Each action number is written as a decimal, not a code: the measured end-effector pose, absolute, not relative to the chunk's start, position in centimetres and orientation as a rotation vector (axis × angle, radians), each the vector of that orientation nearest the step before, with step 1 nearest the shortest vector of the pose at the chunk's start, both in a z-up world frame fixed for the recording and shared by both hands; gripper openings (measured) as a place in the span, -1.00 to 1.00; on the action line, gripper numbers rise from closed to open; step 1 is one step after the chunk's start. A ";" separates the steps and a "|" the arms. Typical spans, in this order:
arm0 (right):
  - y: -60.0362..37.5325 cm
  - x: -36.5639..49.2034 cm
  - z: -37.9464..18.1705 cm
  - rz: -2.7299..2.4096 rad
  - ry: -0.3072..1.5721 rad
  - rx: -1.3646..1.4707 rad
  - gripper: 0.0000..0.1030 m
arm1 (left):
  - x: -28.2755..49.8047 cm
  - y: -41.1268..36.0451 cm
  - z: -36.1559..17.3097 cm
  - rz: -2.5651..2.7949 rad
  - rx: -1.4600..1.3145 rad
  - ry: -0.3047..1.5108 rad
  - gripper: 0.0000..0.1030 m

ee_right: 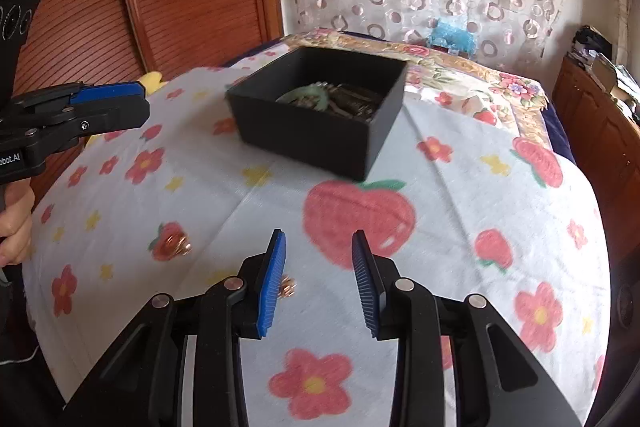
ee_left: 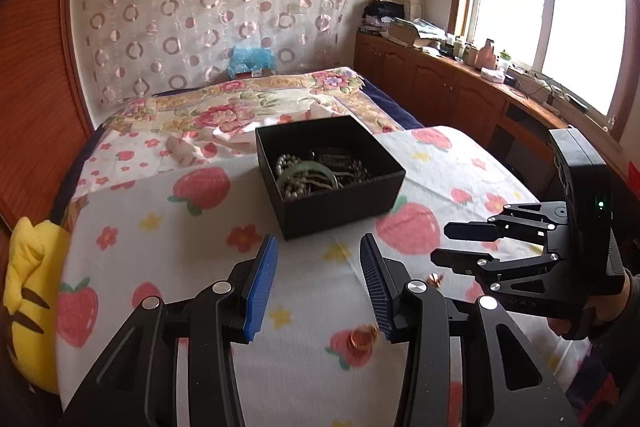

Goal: Organize jewelry
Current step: 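Move both open tools to the gold ring and gold earring, then grasp the gold flower earring with the right tool while the left tool grasps the gold ring, then carry the earring and ring over the black box and release them inside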

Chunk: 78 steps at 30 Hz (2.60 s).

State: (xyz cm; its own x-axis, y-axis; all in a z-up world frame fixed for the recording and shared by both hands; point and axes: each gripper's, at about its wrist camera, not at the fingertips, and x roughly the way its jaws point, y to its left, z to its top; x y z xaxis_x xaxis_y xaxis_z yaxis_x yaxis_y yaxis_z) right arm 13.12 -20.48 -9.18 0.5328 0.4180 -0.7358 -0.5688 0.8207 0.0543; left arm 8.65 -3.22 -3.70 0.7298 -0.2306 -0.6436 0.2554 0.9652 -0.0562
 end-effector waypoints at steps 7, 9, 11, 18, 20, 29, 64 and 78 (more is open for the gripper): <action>-19.3 12.2 -10.0 0.610 0.860 -0.242 -0.29 | 7.3 -3.0 -4.7 -0.269 0.042 0.730 -0.21; -19.1 12.1 -10.2 0.614 0.870 -0.242 -0.29 | 7.1 -2.9 -5.1 -0.271 0.037 0.739 -0.20; -18.7 11.9 -10.3 0.622 0.874 -0.257 -0.29 | 7.0 -2.8 -5.6 -0.275 0.035 0.752 -0.21; -18.5 11.8 -10.8 0.609 0.879 -0.289 -0.47 | 7.0 -3.4 -7.4 -0.287 0.040 0.798 -0.20; -18.6 11.7 -10.9 0.606 0.876 -0.295 -0.65 | 7.0 -3.5 -7.8 -0.291 0.041 0.810 -0.21; -19.5 11.3 -10.4 0.593 0.849 -0.280 -0.68 | 7.0 -4.7 -8.7 -0.321 0.060 0.847 -0.20; -19.8 14.4 -6.7 0.590 0.783 -0.219 -0.68 | 9.7 -4.8 -7.4 -0.317 0.087 0.823 -0.65; -18.2 21.9 -4.6 0.567 0.758 -0.152 -0.67 | 13.0 -3.3 -3.8 -0.237 0.090 0.737 -0.65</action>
